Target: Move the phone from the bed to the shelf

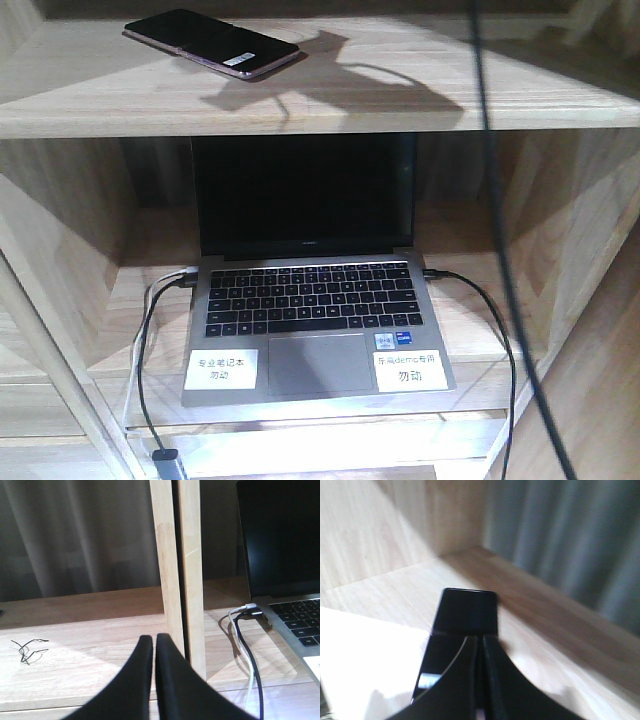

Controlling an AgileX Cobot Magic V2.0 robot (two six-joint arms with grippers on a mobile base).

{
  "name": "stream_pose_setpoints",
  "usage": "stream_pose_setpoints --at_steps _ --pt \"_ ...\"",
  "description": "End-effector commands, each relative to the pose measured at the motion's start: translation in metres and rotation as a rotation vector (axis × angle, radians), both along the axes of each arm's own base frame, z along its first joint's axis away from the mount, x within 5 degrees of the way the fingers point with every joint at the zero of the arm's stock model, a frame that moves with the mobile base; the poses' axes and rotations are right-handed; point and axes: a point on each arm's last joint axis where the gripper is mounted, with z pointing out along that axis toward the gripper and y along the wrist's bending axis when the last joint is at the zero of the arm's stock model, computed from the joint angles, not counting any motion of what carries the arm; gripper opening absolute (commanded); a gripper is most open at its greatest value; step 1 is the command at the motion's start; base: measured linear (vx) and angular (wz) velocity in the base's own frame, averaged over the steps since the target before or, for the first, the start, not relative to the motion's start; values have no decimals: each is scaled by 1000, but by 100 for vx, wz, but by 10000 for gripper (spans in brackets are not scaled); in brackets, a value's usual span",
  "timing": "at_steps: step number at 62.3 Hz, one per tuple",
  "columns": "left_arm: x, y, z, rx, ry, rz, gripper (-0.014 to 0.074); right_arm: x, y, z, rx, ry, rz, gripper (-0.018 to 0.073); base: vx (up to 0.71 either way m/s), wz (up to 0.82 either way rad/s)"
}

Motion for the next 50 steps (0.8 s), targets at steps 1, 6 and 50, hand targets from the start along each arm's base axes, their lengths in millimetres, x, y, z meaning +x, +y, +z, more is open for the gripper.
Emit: stream_pose_setpoints --at_steps 1,6,50 --pt "-1 0 15 -11 -108 -2 1 -30 -17 27 64 -101 -56 -6 0 0" --pt "-1 0 15 -11 -108 -2 1 -42 -24 22 75 -115 -96 -6 0 0" --pt "-1 0 15 -11 -108 -2 1 -214 -103 -76 134 -192 -263 -6 0 0"
